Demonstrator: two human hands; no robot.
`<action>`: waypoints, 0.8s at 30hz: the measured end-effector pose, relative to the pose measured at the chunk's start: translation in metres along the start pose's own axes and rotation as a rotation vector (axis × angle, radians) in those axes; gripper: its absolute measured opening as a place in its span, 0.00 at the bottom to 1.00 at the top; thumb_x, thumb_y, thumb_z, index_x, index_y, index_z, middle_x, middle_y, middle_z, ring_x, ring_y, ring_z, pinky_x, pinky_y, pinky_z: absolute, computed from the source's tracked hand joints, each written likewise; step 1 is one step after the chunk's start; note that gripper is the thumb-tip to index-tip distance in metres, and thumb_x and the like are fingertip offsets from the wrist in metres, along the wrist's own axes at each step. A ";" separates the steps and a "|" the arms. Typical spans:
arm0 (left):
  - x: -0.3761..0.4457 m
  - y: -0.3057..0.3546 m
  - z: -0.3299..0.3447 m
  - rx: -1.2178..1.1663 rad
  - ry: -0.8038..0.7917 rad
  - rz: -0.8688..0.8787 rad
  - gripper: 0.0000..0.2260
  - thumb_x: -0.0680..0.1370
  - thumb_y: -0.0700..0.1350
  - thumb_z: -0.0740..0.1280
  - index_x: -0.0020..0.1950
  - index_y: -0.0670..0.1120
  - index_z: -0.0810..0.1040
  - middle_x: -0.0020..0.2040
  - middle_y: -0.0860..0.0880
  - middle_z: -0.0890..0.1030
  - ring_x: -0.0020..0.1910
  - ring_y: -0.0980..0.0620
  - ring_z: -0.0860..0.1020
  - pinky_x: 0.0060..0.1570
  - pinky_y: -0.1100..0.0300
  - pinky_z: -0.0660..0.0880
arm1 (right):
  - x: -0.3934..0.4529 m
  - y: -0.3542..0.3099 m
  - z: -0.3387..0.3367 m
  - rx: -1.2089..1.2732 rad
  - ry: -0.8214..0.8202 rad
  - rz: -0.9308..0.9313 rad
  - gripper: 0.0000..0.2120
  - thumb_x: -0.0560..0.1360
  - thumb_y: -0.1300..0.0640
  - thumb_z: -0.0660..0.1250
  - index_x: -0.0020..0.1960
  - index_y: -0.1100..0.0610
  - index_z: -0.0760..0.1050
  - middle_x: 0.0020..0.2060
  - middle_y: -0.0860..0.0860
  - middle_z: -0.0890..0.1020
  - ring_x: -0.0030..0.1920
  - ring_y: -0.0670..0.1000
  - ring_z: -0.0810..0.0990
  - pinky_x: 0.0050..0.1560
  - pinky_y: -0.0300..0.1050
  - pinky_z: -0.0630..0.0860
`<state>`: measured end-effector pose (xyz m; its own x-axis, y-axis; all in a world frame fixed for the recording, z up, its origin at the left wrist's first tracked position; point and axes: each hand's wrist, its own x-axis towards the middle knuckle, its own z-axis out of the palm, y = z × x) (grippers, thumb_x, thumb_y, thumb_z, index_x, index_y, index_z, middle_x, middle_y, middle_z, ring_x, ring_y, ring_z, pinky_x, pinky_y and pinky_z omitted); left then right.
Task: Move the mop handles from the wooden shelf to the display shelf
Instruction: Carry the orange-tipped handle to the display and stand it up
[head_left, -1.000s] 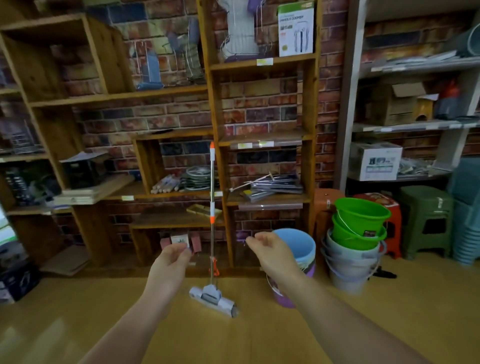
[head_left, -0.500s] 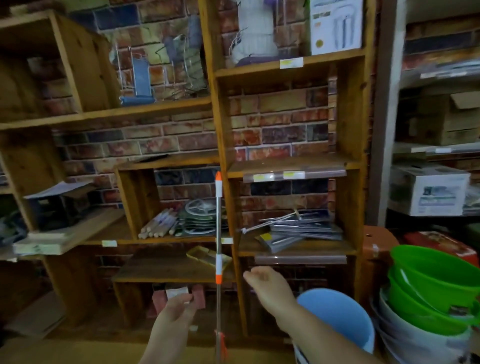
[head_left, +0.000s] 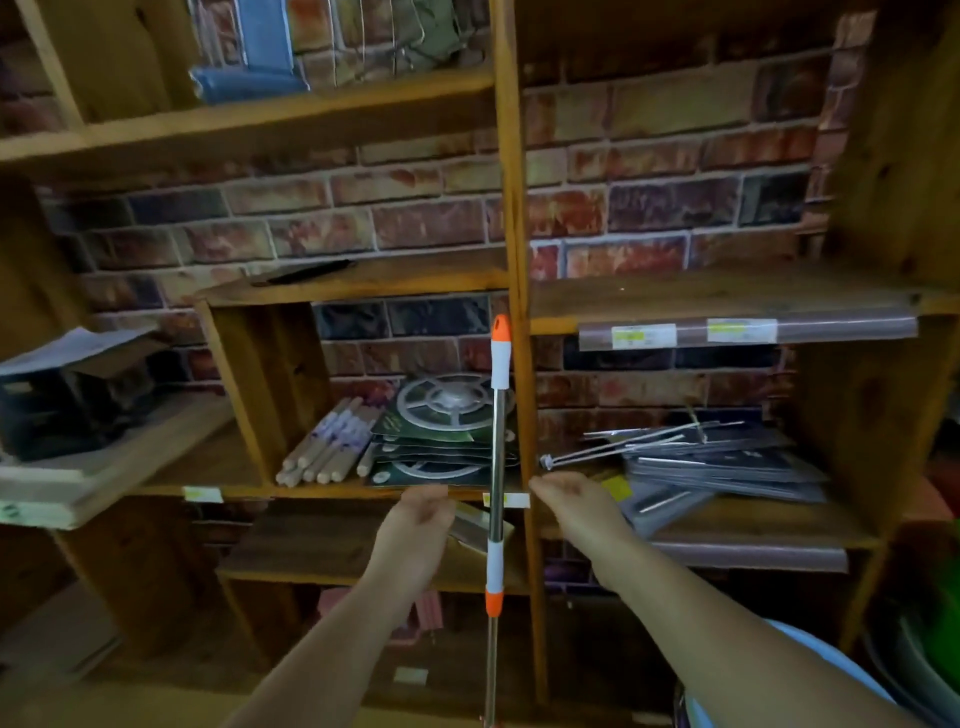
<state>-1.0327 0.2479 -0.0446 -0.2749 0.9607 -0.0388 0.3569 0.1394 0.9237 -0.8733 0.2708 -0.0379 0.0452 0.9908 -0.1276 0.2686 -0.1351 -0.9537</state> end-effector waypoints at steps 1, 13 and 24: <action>0.019 0.005 0.002 0.006 -0.012 0.003 0.13 0.80 0.47 0.60 0.64 0.49 0.72 0.57 0.48 0.76 0.57 0.49 0.74 0.59 0.54 0.71 | 0.013 -0.004 0.003 0.008 0.010 0.017 0.18 0.77 0.51 0.62 0.57 0.64 0.75 0.57 0.60 0.77 0.55 0.57 0.75 0.61 0.54 0.70; 0.169 0.018 0.074 0.014 -0.073 -0.055 0.17 0.79 0.47 0.60 0.67 0.46 0.69 0.53 0.50 0.75 0.48 0.53 0.74 0.48 0.60 0.68 | 0.172 -0.011 0.001 -0.036 -0.086 -0.019 0.11 0.77 0.48 0.60 0.55 0.52 0.73 0.49 0.49 0.74 0.52 0.50 0.72 0.63 0.52 0.70; 0.274 0.056 0.115 0.032 0.058 -0.005 0.24 0.75 0.52 0.65 0.69 0.47 0.66 0.58 0.47 0.78 0.46 0.51 0.76 0.38 0.60 0.68 | 0.221 0.024 -0.021 -0.035 -0.114 0.057 0.15 0.77 0.54 0.63 0.63 0.51 0.72 0.50 0.44 0.75 0.48 0.42 0.72 0.58 0.42 0.69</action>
<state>-0.9851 0.5469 -0.0471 -0.3281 0.9444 -0.0205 0.3835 0.1530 0.9108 -0.8369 0.4867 -0.0838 -0.0476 0.9758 -0.2133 0.3022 -0.1895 -0.9342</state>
